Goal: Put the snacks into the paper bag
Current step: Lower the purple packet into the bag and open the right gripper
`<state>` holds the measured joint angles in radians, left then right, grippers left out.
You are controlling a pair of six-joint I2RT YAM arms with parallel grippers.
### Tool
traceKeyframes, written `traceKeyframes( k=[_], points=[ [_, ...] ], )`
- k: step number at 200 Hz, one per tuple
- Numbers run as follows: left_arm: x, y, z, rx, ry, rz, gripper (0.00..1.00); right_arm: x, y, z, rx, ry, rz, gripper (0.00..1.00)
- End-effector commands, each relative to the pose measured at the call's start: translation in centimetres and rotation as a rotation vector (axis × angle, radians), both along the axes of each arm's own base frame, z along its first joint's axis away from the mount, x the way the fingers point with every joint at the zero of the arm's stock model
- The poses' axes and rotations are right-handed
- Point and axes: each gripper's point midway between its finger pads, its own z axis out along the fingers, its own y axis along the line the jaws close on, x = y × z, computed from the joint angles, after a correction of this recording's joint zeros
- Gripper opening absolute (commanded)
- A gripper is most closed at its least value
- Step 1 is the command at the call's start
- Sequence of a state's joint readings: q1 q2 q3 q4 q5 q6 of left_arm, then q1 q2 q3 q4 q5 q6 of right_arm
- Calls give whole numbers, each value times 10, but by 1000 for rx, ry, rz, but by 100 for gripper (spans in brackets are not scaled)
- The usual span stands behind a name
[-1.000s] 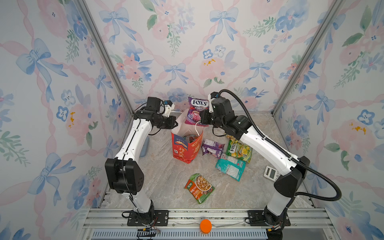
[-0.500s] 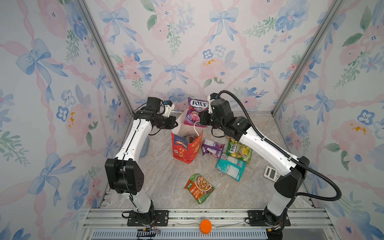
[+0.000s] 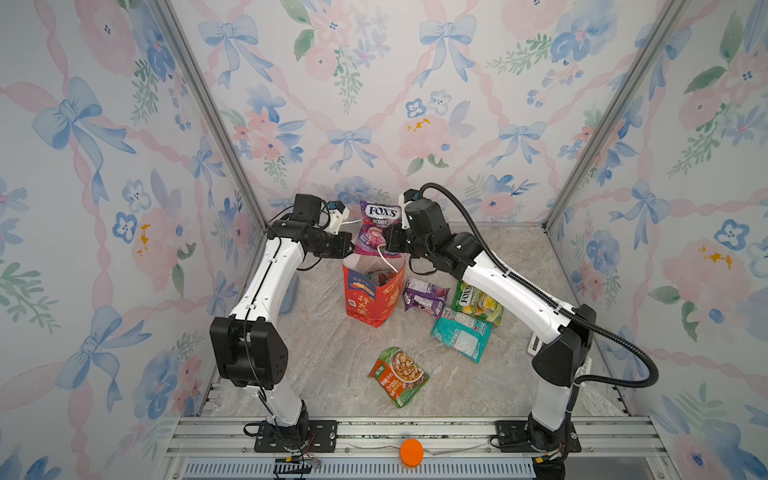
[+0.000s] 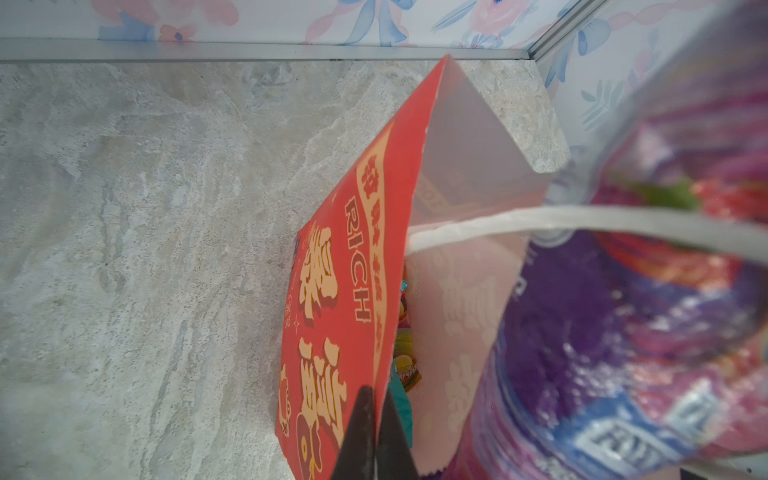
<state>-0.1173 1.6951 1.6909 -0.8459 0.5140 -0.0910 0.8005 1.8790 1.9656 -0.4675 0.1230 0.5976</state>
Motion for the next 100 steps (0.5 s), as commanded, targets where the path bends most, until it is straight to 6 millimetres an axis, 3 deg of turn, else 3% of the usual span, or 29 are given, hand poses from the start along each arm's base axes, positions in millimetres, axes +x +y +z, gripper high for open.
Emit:
traceKeyframes(
  k=[1, 100],
  points=[
    [-7, -1, -9, 5, 38, -6, 0, -4, 5, 19, 56, -30, 10, 0],
    [-7, -2, -8, 5, 35, -7, 0, -21, -19, -2, 54, 21, -36, 0]
  ],
)
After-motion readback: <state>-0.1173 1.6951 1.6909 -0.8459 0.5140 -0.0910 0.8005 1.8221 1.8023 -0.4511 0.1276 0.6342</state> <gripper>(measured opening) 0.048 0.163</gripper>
